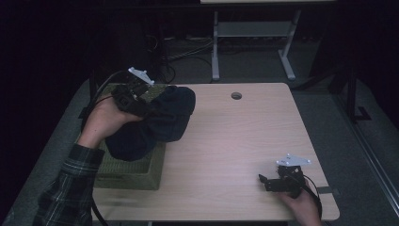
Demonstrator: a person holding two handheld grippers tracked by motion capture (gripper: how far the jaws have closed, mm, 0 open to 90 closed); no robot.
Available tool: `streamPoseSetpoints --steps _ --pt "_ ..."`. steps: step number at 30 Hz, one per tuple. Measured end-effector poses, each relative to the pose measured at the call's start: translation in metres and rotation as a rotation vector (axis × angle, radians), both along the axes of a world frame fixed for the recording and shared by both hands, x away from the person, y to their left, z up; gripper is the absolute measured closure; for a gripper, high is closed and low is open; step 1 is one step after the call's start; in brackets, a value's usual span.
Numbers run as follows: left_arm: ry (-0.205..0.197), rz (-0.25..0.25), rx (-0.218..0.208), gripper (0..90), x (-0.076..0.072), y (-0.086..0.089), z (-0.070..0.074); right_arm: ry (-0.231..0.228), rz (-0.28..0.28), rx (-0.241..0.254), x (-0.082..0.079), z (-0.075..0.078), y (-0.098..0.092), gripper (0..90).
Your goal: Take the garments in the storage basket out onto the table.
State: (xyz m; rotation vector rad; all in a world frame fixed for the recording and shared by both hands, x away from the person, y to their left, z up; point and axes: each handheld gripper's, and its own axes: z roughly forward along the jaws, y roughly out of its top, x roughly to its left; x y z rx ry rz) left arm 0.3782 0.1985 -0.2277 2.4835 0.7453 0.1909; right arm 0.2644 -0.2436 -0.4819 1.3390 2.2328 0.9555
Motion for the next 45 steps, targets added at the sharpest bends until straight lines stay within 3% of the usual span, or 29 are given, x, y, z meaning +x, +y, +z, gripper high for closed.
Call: streamPoseSetpoints --steps 13,25,35,45 --pt "-0.001 -0.082 -0.024 67.1 0.002 -0.049 0.003 0.001 -0.001 0.001 0.000 0.000 0.000 7.2" --pt "0.004 -0.111 -0.039 67.1 0.001 -0.086 -0.003 0.001 -0.001 -0.001 0.000 0.000 0.000 7.1" --pt "0.030 -0.133 -0.047 67.0 0.000 -0.124 -0.020 0.001 0.001 -0.001 0.000 0.000 0.000 7.1" --pt "0.060 -0.143 -0.039 67.0 -0.001 -0.164 -0.051 -0.002 0.003 -0.002 0.000 0.000 0.000 7.2"
